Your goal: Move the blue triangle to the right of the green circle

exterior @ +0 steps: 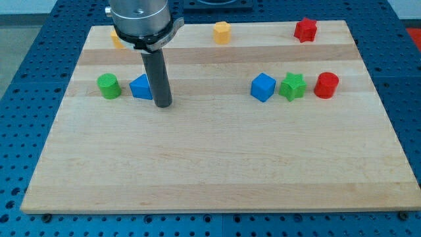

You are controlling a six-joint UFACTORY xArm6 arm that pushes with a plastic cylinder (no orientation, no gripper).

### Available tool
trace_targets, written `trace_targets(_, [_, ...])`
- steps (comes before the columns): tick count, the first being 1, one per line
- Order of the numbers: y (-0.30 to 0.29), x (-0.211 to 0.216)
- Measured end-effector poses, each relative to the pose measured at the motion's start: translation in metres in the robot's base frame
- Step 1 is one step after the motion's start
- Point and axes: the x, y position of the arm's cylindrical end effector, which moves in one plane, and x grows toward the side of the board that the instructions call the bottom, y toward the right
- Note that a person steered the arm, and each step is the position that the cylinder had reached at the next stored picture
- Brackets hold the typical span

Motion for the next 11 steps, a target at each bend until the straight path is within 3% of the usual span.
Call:
trace_targets(7, [-0.010,-0.028])
trace_targets(9, [-0.007,0.015])
trace_targets(11, [-0.034,0.016])
